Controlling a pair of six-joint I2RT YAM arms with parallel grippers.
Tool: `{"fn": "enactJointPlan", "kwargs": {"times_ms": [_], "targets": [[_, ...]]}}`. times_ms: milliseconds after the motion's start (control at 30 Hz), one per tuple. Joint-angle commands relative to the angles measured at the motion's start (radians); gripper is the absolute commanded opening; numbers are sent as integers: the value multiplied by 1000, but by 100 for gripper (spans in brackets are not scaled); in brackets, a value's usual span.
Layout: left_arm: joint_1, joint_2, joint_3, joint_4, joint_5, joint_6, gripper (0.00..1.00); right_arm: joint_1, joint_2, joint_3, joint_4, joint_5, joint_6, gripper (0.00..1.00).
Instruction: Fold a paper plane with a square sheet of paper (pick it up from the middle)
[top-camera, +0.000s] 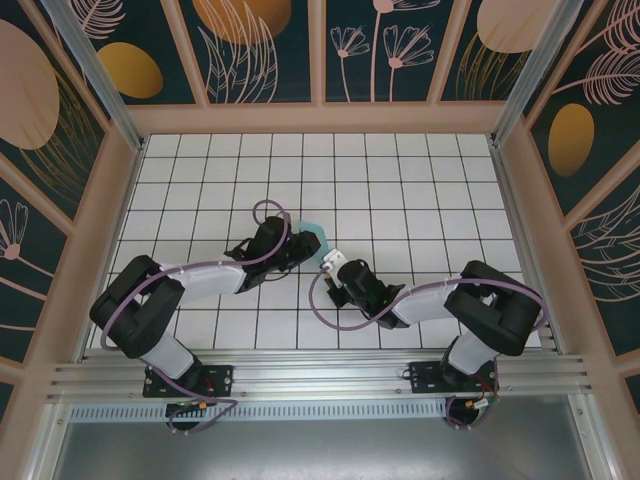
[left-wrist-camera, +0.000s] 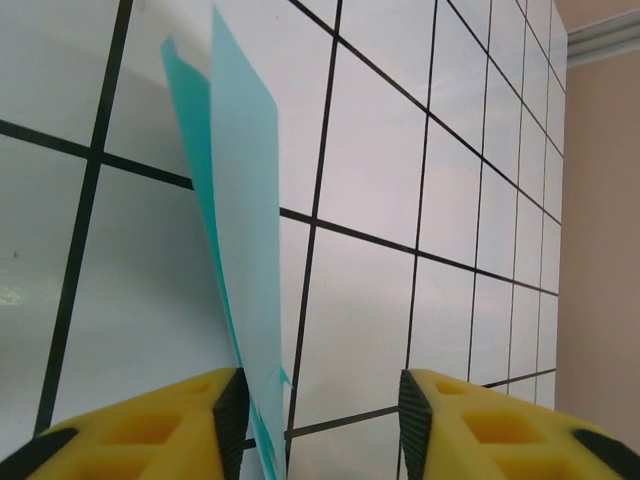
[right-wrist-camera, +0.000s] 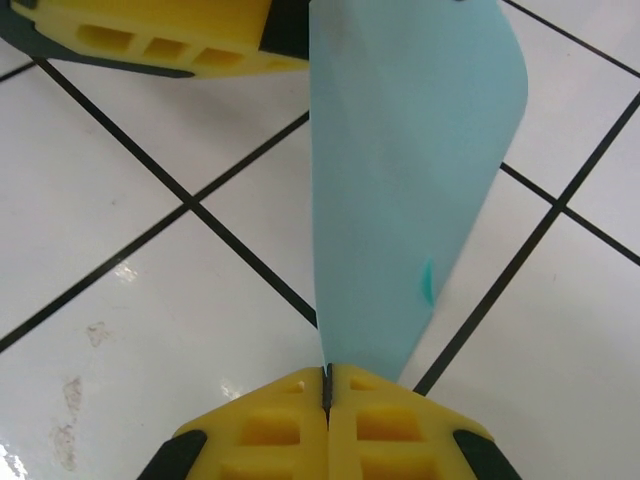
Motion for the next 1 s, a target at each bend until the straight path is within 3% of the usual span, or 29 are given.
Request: {"fn": "enactJointPlan", "kwargs": {"times_ms": [0, 133, 267, 433, 600, 733, 967], "targets": [[4, -2, -17, -36, -14, 20, 53, 0, -33, -2, 54, -37, 19, 0], [9, 39, 1, -7, 16, 9, 56, -2, -27, 2, 48, -45, 15, 0], [11, 82, 36, -12, 29, 11, 52, -2, -11, 8, 42, -49, 16, 1], [15, 88, 25, -38, 17, 4, 33, -2, -3, 17, 30, -42, 17, 7], [13, 69, 24, -68, -5, 9, 23, -2, -3, 17, 14, -36, -5, 13], [14, 71, 29, -76, -4, 9, 10, -1, -4, 19, -3, -34, -30, 21], [13, 72, 35, -78, 10, 5, 8, 1, 22, 47, -10, -35, -99, 30]]}}
